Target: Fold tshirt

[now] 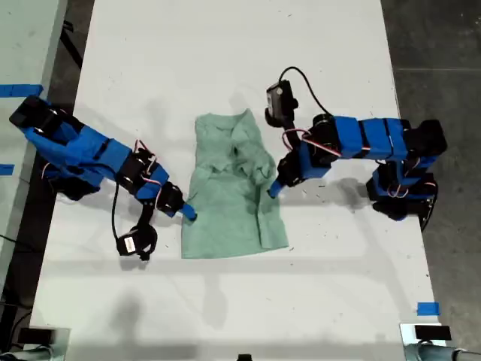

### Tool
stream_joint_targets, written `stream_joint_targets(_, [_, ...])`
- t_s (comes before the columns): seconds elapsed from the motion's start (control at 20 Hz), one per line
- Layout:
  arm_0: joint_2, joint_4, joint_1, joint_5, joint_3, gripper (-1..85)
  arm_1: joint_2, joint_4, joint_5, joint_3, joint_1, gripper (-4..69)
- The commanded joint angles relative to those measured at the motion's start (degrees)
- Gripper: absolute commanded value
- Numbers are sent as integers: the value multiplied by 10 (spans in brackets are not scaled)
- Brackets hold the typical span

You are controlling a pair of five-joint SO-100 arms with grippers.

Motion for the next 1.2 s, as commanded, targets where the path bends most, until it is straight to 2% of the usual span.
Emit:
stream_joint_targets(0.0, [-6,-28,11,-14,-31,211,45,5,-10,-4,7,238])
stream_joint_targets(0.15, [-18,-35,-2,-9,-30,213,45,4,-7,1,2,236])
stream_joint_targets(0.45, [-97,-118,-11,-9,-25,187,54,-9,7,28,-13,235])
stream_joint_targets(0.55, [-108,-175,-11,-11,6,125,66,-18,17,54,-21,235])
stream_joint_targets(0.6, [-101,-190,-9,-23,18,20,74,-24,21,68,-25,235])
stream_joint_targets(0.7, [-66,-172,-4,-52,26,1,94,-35,29,99,-27,235])
stream_joint_targets(0.95, [18,-46,-10,-70,38,1,131,-64,33,150,-25,234])
stream_joint_targets(1.1, [36,-13,-22,-58,-4,1,141,-66,38,162,-27,234])
stream_joint_targets(1.15, [29,-23,-29,-47,-14,1,149,-69,40,171,-28,234])
